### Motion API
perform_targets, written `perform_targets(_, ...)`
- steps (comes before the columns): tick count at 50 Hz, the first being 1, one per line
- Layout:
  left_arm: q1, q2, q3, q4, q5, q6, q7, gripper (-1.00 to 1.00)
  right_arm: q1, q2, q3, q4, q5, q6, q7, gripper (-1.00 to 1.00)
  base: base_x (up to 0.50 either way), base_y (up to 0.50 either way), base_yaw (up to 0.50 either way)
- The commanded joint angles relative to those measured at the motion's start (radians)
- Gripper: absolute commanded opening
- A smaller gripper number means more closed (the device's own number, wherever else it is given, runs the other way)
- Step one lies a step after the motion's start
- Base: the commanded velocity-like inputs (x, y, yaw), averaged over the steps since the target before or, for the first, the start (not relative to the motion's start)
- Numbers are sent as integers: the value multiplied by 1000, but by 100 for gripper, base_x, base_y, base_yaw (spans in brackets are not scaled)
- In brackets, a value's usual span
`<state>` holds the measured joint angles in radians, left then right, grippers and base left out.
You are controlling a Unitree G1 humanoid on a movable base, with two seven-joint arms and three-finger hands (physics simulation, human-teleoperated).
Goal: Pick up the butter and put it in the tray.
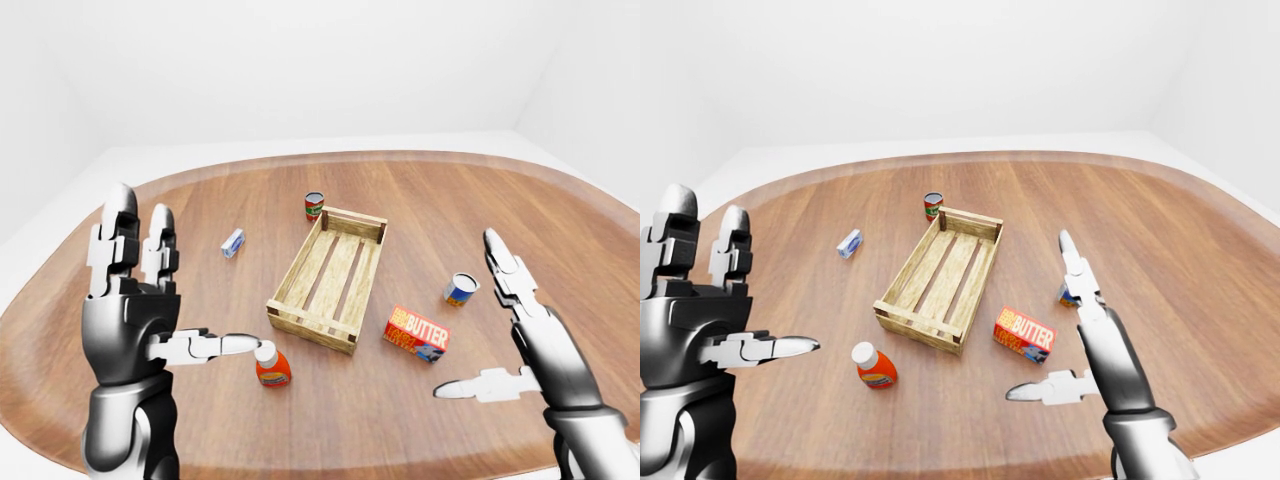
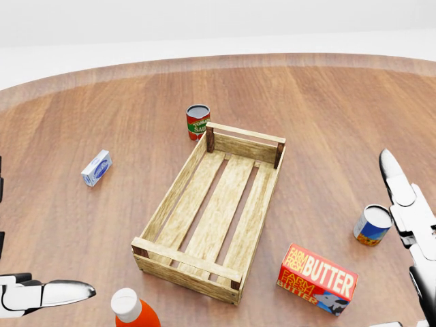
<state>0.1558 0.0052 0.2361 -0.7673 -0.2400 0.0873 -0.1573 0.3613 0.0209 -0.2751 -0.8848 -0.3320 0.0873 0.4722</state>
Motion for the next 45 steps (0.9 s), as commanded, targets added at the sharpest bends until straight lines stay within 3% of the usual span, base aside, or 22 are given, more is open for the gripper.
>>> perform_targets(1, -4, 1, 9, -9, -10, 0, 1, 100, 11, 64, -127, 1, -149, 0, 216, 100, 0, 0, 0)
perform_targets(11, -13, 5, 13, 8, -11, 0, 3, 100, -28, 58, -140, 101, -189, 0, 198, 100, 0, 0, 0)
perform_targets(26, -4, 2, 14, -7, -14, 0, -2, 100, -137, -32, -11, 318, -212, 0, 67, 100, 0, 0, 0)
perform_targets(45, -13, 5, 19, 2, -14, 0, 1, 100, -230, -126, 41, 538, -203, 0, 2, 100, 0, 0, 0)
